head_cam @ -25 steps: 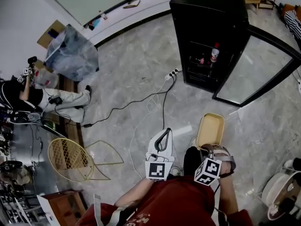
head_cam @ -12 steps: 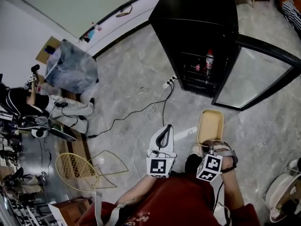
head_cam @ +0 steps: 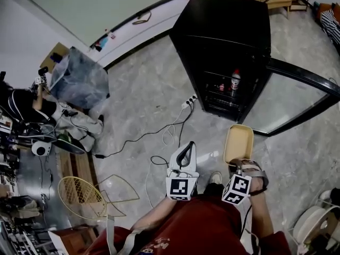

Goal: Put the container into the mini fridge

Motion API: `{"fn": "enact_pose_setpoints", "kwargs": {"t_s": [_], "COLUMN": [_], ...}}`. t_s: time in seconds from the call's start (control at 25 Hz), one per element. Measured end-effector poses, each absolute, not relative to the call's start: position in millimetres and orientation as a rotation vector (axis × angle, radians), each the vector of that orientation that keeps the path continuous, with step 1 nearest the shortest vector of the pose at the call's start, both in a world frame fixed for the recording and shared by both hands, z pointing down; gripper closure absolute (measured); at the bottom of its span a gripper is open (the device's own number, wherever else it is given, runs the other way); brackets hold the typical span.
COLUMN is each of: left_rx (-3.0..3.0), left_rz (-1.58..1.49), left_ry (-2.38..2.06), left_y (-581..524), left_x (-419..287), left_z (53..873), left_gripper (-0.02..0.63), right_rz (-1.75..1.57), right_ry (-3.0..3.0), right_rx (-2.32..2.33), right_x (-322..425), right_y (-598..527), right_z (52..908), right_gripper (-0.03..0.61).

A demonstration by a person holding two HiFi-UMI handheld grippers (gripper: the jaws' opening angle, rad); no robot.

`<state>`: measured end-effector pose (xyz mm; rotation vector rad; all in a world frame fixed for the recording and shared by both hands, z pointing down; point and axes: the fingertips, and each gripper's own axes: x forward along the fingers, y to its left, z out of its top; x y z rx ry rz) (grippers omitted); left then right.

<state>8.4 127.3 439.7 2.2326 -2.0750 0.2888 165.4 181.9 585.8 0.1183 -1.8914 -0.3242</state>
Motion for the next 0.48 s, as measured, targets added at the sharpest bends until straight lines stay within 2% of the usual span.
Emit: {"fn": "enact_pose_setpoints", "kwargs": {"t_s": [0.48], "left_rx": [2.34], "left_rz": [0.222], "left_ry": [-1.993], "left_y": [48.2], "left_x": [-37.6], "left_z": [450.2], "left_gripper": [0.609], "right_rz": [-0.275], "right_ry": [-1.832], "right_rx": [0.168], "right_x": [112.8], "right_y": [119.7], "right_z": [592.7], "right_gripper": [0.552]}}
